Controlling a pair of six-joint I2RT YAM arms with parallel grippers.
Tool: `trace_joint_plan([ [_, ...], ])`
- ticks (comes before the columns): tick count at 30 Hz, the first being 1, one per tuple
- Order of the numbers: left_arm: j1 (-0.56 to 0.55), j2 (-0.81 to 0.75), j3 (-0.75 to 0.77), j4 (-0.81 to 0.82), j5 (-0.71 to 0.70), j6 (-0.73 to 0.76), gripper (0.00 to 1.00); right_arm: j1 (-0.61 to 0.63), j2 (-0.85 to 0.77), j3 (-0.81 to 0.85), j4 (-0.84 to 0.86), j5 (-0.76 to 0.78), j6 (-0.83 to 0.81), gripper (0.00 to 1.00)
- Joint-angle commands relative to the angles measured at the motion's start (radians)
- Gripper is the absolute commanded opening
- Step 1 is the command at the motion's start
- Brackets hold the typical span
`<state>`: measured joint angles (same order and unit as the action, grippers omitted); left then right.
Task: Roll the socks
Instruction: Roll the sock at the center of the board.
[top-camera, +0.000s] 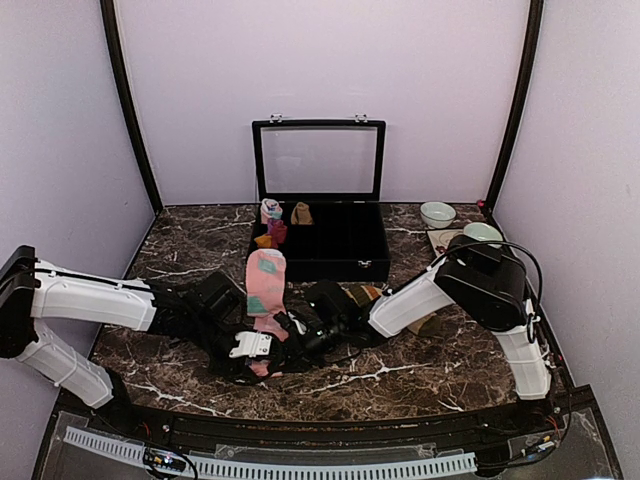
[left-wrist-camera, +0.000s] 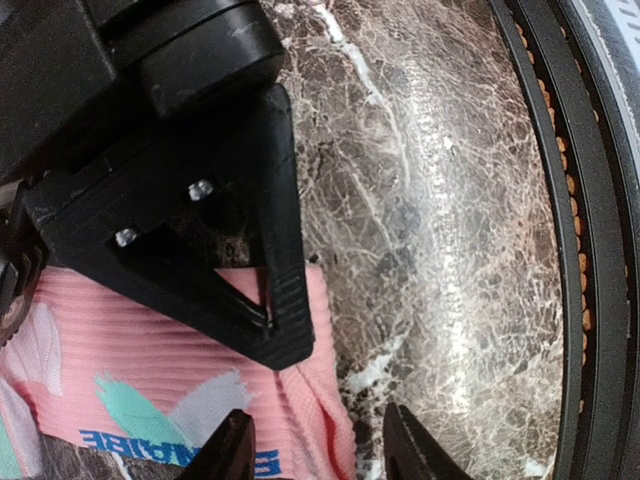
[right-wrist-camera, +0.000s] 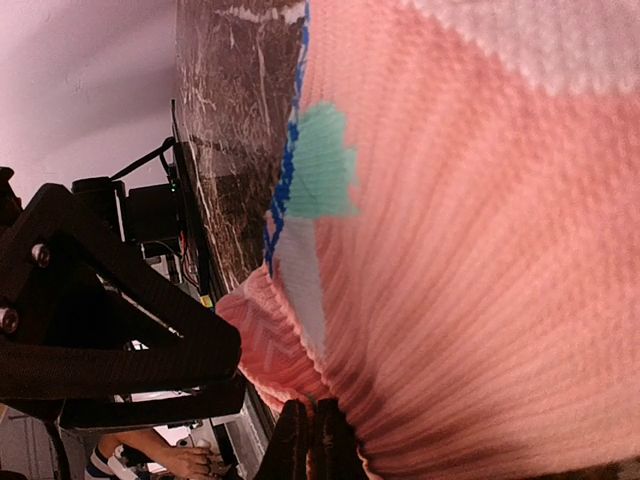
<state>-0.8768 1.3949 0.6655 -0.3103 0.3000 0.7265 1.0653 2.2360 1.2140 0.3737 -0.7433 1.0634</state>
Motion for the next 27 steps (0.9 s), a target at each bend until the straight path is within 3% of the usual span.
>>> trace_joint_plan([
  [1,-0.024,-0.004,-0.012,0.017,-0.013,-0.064,0.48,-0.005,0.066,-0.052,-0.112,0.058,0.013,0.0],
  [7,-0.036,0.034,-0.031,0.064,-0.102,-0.094,0.52,-0.005,0.065,-0.055,-0.11,0.058,0.009,0.0],
  [16,-0.035,0.009,-0.053,0.068,-0.163,-0.12,0.26,-0.005,0.07,-0.055,-0.097,0.059,0.006,0.0],
  [27,-0.032,-0.056,-0.07,0.005,-0.078,-0.14,0.23,-0.005,0.059,-0.092,-0.089,0.067,0.007,0.0],
])
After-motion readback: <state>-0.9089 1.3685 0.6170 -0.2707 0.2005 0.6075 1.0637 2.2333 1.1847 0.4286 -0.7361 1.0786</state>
